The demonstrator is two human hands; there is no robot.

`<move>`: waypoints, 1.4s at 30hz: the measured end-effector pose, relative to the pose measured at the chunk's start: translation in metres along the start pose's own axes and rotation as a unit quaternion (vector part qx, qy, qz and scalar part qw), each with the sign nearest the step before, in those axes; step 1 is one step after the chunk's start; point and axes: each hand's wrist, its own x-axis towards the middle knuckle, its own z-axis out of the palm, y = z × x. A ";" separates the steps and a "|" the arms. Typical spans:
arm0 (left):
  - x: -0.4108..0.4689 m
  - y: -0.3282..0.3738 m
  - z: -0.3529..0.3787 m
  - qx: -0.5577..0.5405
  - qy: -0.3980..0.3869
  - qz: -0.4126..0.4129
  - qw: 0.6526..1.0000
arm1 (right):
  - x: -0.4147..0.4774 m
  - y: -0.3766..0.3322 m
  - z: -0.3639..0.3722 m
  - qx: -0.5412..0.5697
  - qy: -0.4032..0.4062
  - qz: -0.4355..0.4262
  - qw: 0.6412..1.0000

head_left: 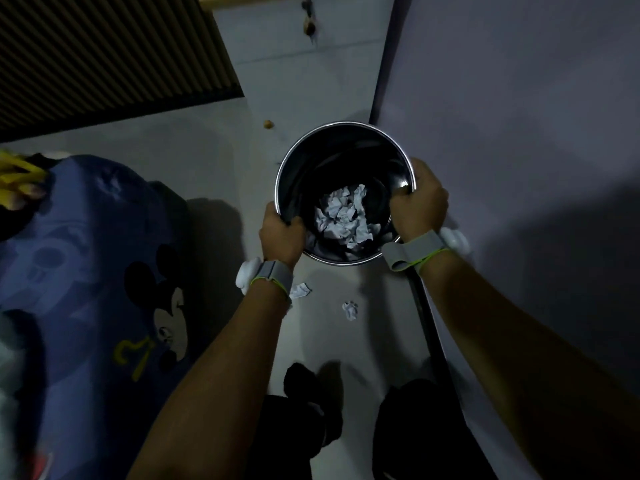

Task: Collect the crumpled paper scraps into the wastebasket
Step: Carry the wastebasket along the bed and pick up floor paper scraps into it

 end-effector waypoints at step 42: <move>0.071 -0.349 0.221 0.173 -0.214 0.153 0.949 | 0.025 0.202 0.218 0.040 -0.072 -0.016 0.996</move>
